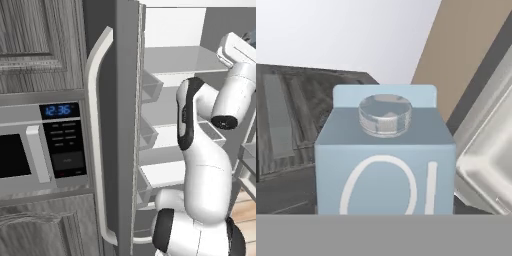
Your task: Take out the milk from the fridge and place it on the tray on the counter. Then take the sugar cube near the tray and place it in the tray.
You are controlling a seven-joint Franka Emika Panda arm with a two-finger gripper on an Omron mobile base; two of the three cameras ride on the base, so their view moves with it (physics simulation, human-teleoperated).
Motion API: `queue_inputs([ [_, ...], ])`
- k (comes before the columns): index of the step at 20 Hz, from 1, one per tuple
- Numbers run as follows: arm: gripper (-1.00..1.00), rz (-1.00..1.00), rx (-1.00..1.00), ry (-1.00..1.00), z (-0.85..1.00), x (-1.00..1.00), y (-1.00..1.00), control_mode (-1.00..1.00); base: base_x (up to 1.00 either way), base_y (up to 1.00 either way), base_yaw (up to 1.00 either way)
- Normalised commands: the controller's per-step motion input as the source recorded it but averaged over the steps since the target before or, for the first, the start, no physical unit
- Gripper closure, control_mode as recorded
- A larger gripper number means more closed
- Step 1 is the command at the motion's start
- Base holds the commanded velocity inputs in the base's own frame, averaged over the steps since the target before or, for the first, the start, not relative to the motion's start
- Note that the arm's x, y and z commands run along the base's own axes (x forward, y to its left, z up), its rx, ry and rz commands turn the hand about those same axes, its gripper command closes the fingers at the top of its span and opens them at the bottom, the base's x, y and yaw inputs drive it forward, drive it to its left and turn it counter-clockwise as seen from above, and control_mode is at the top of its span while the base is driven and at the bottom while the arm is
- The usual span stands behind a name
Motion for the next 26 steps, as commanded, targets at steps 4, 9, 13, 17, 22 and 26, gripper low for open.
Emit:
queue_inputs([
  [4, 1.0, 0.01, 0.07, 0.34, 0.18, -1.0, -0.17, -1.0, 0.0, 0.0, 0.0],
  [9, 1.0, 0.08, 0.0, 0.41, -0.39, -0.85, 0.04, -1.0, 0.0, 0.0, 0.0],
  [13, 1.0, 0.18, -0.02, 0.35, -0.18, -0.23, 0.26, -1.0, 0.0, 0.0, 0.0],
  [17, 1.0, 0.38, -0.07, 0.17, -0.01, -0.08, 0.32, -1.0, 0.0, 0.0, 0.0],
  [22, 1.0, 0.36, -0.02, 0.26, -0.4, -0.01, 0.51, -1.0, 0.0, 0.0, 0.0],
  [26, 1.0, 0.28, 0.0, 0.2, -0.4, 0.04, 0.28, -1.0, 0.0, 0.0, 0.0],
])
